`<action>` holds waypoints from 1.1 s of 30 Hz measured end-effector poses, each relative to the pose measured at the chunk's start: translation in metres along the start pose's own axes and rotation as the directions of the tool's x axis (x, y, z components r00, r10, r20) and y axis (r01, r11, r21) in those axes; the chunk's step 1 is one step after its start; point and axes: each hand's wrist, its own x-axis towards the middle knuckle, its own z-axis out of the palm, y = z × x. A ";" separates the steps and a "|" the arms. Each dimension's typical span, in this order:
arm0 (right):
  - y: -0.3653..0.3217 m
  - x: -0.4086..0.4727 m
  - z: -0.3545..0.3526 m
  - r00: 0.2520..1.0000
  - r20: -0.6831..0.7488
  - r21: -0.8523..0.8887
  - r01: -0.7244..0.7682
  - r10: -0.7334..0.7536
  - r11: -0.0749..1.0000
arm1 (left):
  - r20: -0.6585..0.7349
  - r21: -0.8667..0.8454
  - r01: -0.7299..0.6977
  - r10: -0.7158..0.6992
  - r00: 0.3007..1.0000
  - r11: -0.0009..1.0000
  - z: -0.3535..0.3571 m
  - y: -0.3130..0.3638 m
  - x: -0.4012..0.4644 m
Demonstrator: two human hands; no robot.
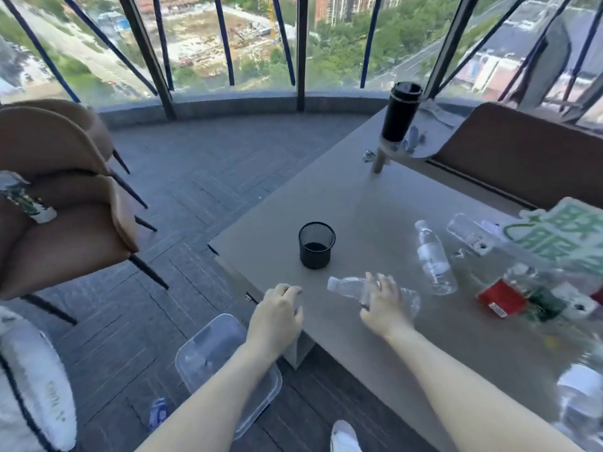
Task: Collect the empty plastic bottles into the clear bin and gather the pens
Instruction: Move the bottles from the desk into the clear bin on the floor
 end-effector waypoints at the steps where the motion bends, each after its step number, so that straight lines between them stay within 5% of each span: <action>1: 0.008 0.005 0.001 0.999 0.041 -0.040 -0.004 0.006 0.999 | 0.007 0.005 -0.008 0.008 1.000 1.000 0.005 0.009 0.006; 7: 0.038 0.005 0.012 0.992 0.122 -0.089 -0.023 0.034 0.996 | 0.025 -0.018 -0.016 0.016 1.000 1.000 0.020 0.047 0.037; 12: 0.083 -0.014 -0.020 0.974 0.026 0.397 -0.217 0.226 0.892 | 0.065 -0.025 -0.021 0.023 0.998 0.999 0.033 0.093 0.075; 17: 0.151 -0.032 -0.071 0.909 -0.114 0.619 -0.250 0.400 0.744 | 0.251 -0.032 0.016 -0.007 0.968 0.999 0.072 0.184 0.119; 24: 0.224 -0.057 -0.079 0.815 -0.115 0.671 -0.358 0.568 0.649 | 0.377 -0.193 0.312 -0.223 0.899 0.930 0.153 0.271 0.180; 33: 0.246 -0.058 -0.056 0.819 -0.058 0.715 -0.364 0.571 0.596 | 0.318 -0.084 0.397 -0.353 0.880 0.914 0.203 0.270 0.190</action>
